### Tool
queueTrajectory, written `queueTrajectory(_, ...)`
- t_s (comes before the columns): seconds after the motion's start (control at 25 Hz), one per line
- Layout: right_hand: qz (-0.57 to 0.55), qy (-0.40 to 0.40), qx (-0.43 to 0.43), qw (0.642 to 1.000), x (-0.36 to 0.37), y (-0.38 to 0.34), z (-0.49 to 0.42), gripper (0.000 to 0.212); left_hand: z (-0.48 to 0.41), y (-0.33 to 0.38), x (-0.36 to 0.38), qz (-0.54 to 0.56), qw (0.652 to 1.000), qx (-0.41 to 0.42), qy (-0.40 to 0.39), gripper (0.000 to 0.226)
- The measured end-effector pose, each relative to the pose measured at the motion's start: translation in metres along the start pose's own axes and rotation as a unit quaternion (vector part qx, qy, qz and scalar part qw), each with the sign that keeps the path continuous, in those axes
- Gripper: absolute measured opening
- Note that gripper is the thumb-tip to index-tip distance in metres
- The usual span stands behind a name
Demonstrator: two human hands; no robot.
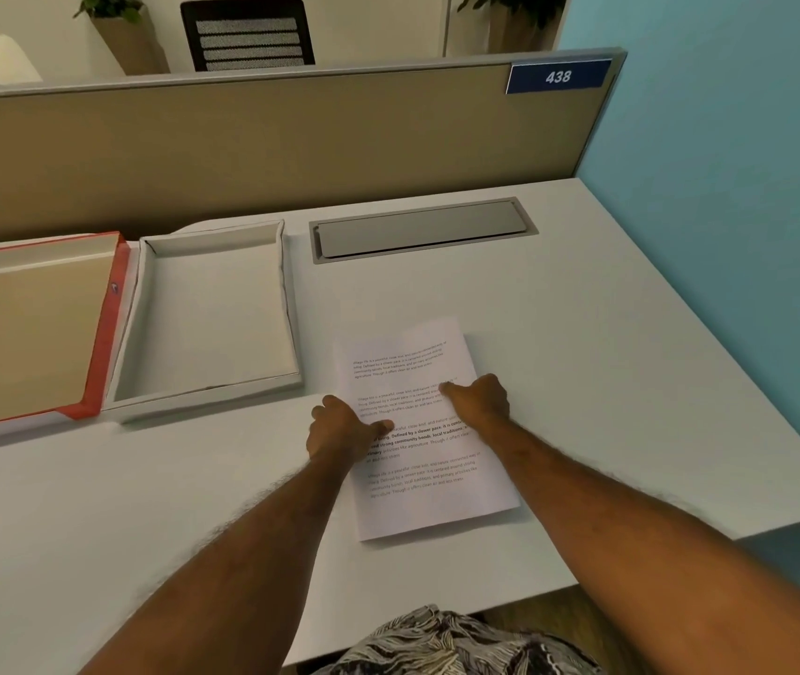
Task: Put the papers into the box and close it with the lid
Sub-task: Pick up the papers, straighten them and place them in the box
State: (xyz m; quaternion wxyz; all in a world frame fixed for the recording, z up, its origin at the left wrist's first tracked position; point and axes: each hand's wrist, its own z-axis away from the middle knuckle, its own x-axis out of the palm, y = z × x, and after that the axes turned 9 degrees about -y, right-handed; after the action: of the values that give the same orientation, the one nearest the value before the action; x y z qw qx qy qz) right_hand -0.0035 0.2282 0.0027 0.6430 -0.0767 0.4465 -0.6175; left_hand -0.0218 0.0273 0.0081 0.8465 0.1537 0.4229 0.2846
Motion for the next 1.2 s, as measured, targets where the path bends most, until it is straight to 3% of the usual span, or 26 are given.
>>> queueTrajectory(0.2, -0.155, -0.051, 0.013, 0.987, -0.014, 0.006, -0.006, 0.056, 0.004, 0.0, 0.002, 0.004, 1.0, -0.001, 0.005, 0.093)
queueTrajectory(0.44, -0.076, 0.0, -0.053, 0.996, -0.005, 0.004, 0.003, 0.05, 0.007, 0.002, 0.002, 0.045, 0.999, -0.004, 0.004, 0.092)
queueTrajectory(0.68, -0.081, 0.037, -0.191, 0.978, -0.005, 0.01, 0.028, 0.04, 0.002, -0.001, -0.003, 0.006, 1.0, -0.004, 0.005, 0.106)
queueTrajectory(0.8, -0.111, 0.042, -0.233, 0.965, -0.011, 0.012, 0.039, 0.037, 0.001, -0.007, -0.009, 0.139, 0.988, 0.059, -0.037, 0.093)
queueTrajectory(0.92, -0.144, 0.047, -0.248, 0.957, -0.02, 0.011, 0.046, 0.037, 0.01, -0.01, -0.011, 0.299, 0.942, 0.125, -0.086, 0.084)
queueTrajectory(1.2, -0.174, 0.025, -0.272, 0.946, -0.042, -0.008, 0.054, 0.034, 0.043, 0.022, -0.023, 0.297, 0.911, 0.28, 0.064, 0.058)
